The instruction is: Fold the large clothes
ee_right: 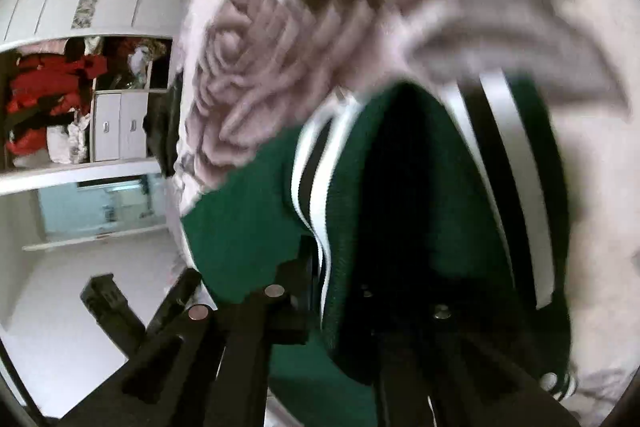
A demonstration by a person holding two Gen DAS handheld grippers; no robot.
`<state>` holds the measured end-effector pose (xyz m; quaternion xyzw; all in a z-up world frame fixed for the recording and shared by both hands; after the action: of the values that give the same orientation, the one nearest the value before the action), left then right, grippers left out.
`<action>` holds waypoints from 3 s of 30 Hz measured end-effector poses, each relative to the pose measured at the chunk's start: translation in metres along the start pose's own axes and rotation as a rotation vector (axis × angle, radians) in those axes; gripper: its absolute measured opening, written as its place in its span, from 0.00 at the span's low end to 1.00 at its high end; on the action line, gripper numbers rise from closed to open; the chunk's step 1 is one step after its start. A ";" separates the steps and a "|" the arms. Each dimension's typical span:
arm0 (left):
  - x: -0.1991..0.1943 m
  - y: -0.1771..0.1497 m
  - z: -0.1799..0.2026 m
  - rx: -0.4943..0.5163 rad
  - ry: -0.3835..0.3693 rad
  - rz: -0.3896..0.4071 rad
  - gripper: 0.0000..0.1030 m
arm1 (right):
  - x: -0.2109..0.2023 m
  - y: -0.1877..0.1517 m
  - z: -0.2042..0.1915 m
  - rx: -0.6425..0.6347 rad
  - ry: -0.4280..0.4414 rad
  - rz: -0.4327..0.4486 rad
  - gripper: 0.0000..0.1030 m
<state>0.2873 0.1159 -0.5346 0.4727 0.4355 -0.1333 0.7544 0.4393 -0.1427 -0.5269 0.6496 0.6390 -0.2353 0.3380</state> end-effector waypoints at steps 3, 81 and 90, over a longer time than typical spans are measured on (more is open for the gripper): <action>0.003 -0.007 0.007 -0.012 -0.048 -0.033 0.94 | -0.031 0.041 -0.042 -0.055 0.000 0.114 0.02; -0.022 -0.022 0.018 -0.073 0.013 -0.044 1.00 | -0.023 0.041 0.078 -0.082 -0.169 -0.078 0.82; 0.003 -0.087 0.002 -0.338 -0.231 -0.182 1.00 | 0.009 0.005 0.135 -0.166 -0.139 -0.197 0.98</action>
<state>0.2367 0.0700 -0.5883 0.2798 0.4031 -0.1791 0.8528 0.4616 -0.2362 -0.6222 0.5356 0.6922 -0.2580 0.4093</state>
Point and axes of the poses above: each gripper's, at about its wrist camera, not at the fingertips, and x roughly the way its jaws point, z to its right, y to its top, the point moved 4 cm from there along x, roughly the way its jaws point, and after that the axes turned 15 degrees about z, right-handed, at the moved point
